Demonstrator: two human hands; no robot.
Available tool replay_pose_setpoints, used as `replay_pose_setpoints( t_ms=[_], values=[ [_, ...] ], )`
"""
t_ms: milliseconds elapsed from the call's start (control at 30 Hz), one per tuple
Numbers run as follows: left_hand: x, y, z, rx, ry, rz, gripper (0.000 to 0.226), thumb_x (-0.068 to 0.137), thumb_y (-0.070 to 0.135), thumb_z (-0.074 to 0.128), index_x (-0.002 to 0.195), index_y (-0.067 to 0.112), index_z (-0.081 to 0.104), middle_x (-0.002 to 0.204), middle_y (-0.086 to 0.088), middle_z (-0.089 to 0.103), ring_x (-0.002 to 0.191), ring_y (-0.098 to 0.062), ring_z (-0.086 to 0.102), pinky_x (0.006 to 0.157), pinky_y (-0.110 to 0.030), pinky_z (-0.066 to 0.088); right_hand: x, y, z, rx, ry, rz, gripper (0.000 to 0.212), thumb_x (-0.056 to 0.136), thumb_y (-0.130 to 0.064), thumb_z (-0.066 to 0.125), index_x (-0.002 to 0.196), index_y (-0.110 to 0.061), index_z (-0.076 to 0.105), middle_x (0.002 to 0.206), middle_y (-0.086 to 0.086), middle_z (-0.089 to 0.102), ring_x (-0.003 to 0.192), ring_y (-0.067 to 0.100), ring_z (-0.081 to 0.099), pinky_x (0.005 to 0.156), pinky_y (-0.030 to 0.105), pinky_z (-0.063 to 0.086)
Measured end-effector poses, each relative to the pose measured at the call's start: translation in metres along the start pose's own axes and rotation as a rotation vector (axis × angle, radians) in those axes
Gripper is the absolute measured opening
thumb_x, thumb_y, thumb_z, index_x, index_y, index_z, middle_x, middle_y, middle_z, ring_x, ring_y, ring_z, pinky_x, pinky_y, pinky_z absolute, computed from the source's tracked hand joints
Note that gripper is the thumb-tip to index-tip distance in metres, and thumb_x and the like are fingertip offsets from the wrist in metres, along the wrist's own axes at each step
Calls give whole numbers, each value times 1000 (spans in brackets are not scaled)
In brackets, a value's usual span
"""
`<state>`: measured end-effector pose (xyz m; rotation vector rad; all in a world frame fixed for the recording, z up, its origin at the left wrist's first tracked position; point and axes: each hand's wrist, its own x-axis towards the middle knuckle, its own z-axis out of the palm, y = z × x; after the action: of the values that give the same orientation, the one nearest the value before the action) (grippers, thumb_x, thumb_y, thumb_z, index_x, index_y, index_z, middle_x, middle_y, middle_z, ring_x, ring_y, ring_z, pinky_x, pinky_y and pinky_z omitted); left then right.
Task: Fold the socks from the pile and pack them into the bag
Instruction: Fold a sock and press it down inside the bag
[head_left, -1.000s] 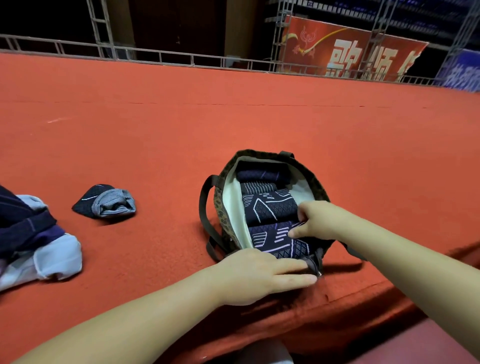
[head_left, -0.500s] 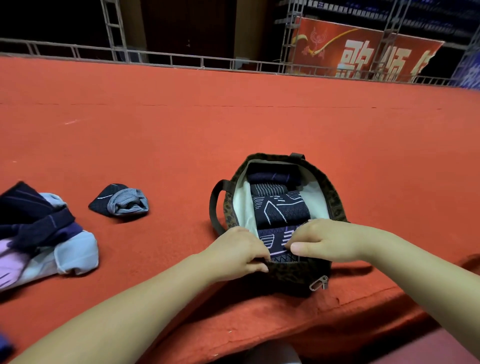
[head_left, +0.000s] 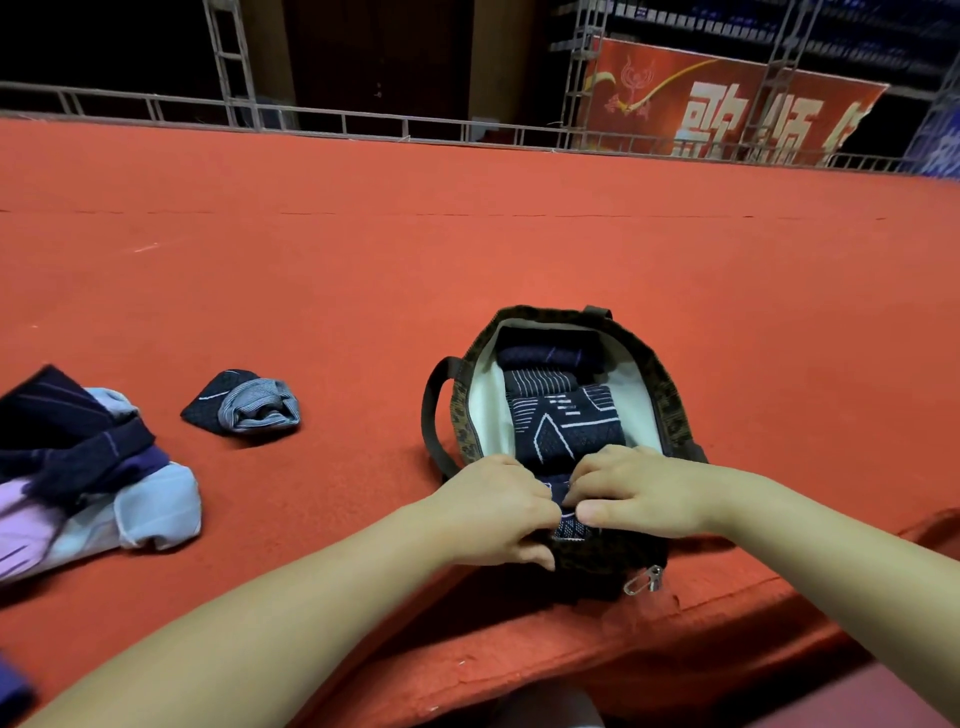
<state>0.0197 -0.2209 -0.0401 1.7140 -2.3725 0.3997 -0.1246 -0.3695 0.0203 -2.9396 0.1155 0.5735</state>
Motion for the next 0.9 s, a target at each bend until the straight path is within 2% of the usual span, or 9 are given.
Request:
replay_pose_setpoints(
  t_ms=[200,300,400,500,633,700,767,833,900],
  values=[
    [1,0,-4,-88,55,37,28,81,36,70,73,13,58,81,-2,60,71,-25,56,62,-30,44,-7,1,10,-155,0,-21,97,63,-88,25,144,-35,37,154,-16,24,144,7,4,117,37,-5],
    [4,1,-9,-121,-40,-8,25,89,33,61,80,11,55,78,-6,63,70,-31,58,65,-39,50,-6,-2,11,-200,18,-65,96,66,-85,41,144,-30,39,148,-15,32,136,7,23,113,27,20],
    [11,3,-25,-122,-204,-124,28,96,39,48,89,12,51,72,-8,57,71,-33,53,69,-40,46,-8,-3,1,-37,-43,-8,76,73,-61,66,138,-28,44,137,-17,40,123,2,40,96,18,35],
    [16,-3,-42,-132,-373,-212,32,97,44,41,92,12,46,65,3,44,66,-24,47,61,-35,34,-7,6,-11,22,-87,43,54,76,-49,70,124,-28,53,121,-13,52,111,6,52,95,26,42],
    [19,-4,-38,-212,-461,-291,33,96,46,44,91,13,44,65,6,43,61,-17,42,59,-33,31,0,12,-11,23,-163,89,48,80,-50,66,119,-23,59,124,-13,52,113,11,53,98,33,43],
    [17,1,-27,-176,-441,-266,33,92,49,50,88,17,44,73,3,51,71,-21,48,61,-35,37,-1,10,-7,-9,-133,61,37,85,-45,64,109,-17,64,117,-14,49,109,12,51,93,29,43],
    [11,0,-16,-146,-294,-185,30,89,45,57,88,15,53,91,-1,57,86,-22,52,71,-38,45,-7,10,-6,-42,-65,92,31,86,-46,62,103,-21,65,104,-15,46,99,12,53,84,30,44],
    [6,-4,-12,-146,-138,-78,27,88,39,60,89,12,60,104,-1,61,95,-22,51,82,-37,44,-13,8,-5,-101,-27,141,36,82,-50,64,110,-27,62,103,-17,48,95,11,55,79,31,46],
    [9,-3,-15,-90,-147,-23,26,90,39,56,90,14,61,103,2,65,97,-22,53,88,-38,42,-15,6,-3,-264,-25,129,35,85,-44,62,113,-24,57,109,-10,54,100,16,56,76,31,43]
  ],
)
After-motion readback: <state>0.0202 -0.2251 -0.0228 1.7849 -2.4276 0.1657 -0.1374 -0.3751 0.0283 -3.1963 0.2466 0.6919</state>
